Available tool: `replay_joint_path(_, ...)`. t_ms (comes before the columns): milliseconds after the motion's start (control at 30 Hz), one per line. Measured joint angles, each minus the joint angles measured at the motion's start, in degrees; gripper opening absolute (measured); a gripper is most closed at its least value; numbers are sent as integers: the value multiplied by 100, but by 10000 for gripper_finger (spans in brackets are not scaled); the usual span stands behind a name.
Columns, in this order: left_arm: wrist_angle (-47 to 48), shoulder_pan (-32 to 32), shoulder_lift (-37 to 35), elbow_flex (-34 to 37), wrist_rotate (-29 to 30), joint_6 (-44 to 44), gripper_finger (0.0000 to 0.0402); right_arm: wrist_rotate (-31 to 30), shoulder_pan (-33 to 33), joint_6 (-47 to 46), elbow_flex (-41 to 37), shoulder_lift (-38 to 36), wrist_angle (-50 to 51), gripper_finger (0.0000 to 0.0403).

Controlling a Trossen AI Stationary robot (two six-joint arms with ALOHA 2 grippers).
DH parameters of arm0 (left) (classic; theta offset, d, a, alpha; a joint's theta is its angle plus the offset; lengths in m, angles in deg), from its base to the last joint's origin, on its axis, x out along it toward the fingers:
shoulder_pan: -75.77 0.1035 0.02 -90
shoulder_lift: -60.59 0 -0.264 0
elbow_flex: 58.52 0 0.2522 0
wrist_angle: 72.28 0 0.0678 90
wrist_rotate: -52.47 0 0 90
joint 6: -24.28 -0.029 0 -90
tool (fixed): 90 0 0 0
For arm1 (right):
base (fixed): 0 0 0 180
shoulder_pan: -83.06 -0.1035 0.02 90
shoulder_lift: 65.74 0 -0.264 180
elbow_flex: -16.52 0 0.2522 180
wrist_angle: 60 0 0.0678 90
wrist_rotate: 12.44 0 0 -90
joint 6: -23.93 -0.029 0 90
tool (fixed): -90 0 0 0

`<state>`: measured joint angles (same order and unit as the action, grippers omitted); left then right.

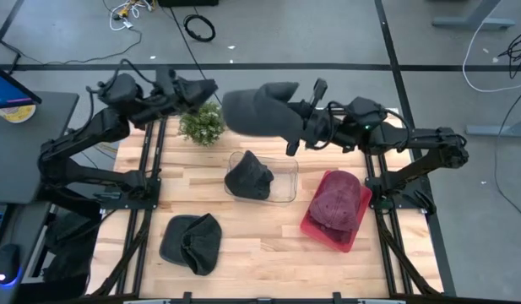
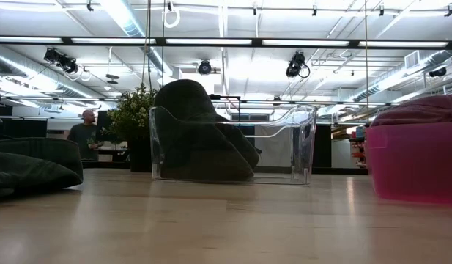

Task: Pick & Place hat
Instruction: Put the top black cap into the transparent bin

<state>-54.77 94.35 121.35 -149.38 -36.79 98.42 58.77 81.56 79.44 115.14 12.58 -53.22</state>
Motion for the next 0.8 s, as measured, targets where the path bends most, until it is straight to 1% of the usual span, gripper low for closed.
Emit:
replay_joint_path(167, 43, -4, 241, 1, -387, 341, 172, -110, -172, 295, 2, -2, -23, 0)
replay_joint_path(267, 32, -4, 325, 2, -522, 430, 172, -344, -258, 595, 2, -2, -18, 0)
replay_joint_path(400, 27, -6, 399, 2, -657, 476, 172, -401, -290, 831, 2, -2, -67, 0)
replay_joint_path(467, 39, -6, 412, 2, -714, 482, 172, -530, -290, 967, 2, -2, -148, 0)
replay_joint_path(667, 38, -4, 407, 2, -727, 506, 172, -872, -286, 1579, 2, -2, -861, 0)
replay_joint_path(800, 38, -6, 405, 2, -727, 506, 172, -891, -286, 1930, 4, -7, -1412, 0)
